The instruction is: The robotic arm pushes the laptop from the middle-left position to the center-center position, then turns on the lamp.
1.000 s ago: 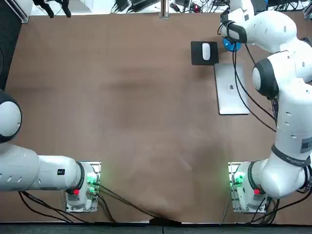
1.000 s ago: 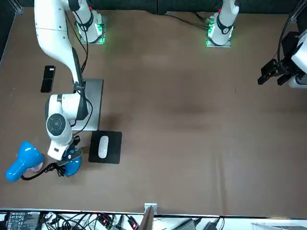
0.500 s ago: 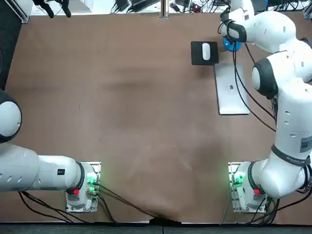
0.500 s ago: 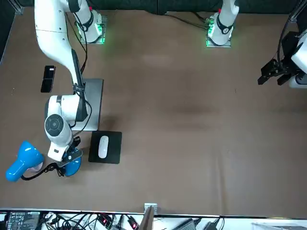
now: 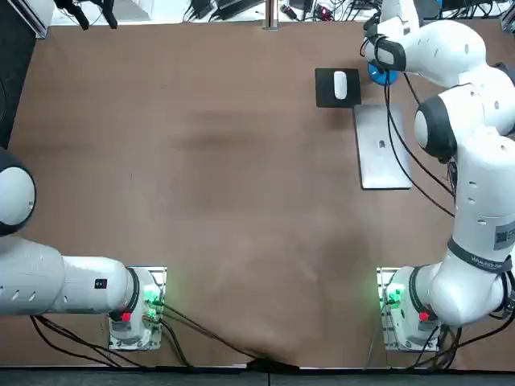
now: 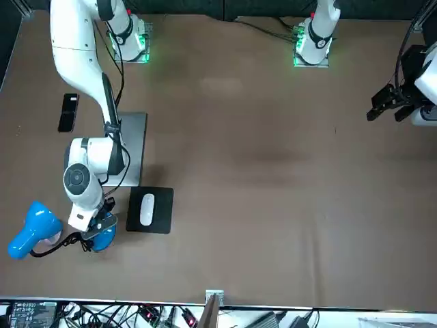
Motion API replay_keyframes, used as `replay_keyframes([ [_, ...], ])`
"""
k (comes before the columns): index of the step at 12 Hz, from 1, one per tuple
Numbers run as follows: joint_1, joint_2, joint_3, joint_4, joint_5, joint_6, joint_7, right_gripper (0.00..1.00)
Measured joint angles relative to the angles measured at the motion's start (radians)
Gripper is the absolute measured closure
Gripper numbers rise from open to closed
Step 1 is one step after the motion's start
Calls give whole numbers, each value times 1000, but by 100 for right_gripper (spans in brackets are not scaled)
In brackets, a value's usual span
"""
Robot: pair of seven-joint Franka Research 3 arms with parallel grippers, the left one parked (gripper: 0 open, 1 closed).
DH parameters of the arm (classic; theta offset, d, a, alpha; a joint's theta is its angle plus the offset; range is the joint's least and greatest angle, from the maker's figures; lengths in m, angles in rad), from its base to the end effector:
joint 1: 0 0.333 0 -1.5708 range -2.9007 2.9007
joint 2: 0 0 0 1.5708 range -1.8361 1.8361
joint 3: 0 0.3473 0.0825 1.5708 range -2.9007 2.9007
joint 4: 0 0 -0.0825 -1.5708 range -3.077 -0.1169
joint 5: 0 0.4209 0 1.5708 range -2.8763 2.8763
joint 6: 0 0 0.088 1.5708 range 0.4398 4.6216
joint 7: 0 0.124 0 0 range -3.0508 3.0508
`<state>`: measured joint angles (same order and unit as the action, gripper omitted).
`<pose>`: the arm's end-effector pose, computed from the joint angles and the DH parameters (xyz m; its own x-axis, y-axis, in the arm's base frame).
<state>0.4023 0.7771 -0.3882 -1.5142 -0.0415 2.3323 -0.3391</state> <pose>0.7696 0.0594 0.2210 0.8815 0.4710 -0.0338 0.4582 -0.8359 0.3022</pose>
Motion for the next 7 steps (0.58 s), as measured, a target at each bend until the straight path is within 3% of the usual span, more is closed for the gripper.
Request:
replay_keyframes([
  [7, -8, 2, 0, 0, 43, 3, -17, 98],
])
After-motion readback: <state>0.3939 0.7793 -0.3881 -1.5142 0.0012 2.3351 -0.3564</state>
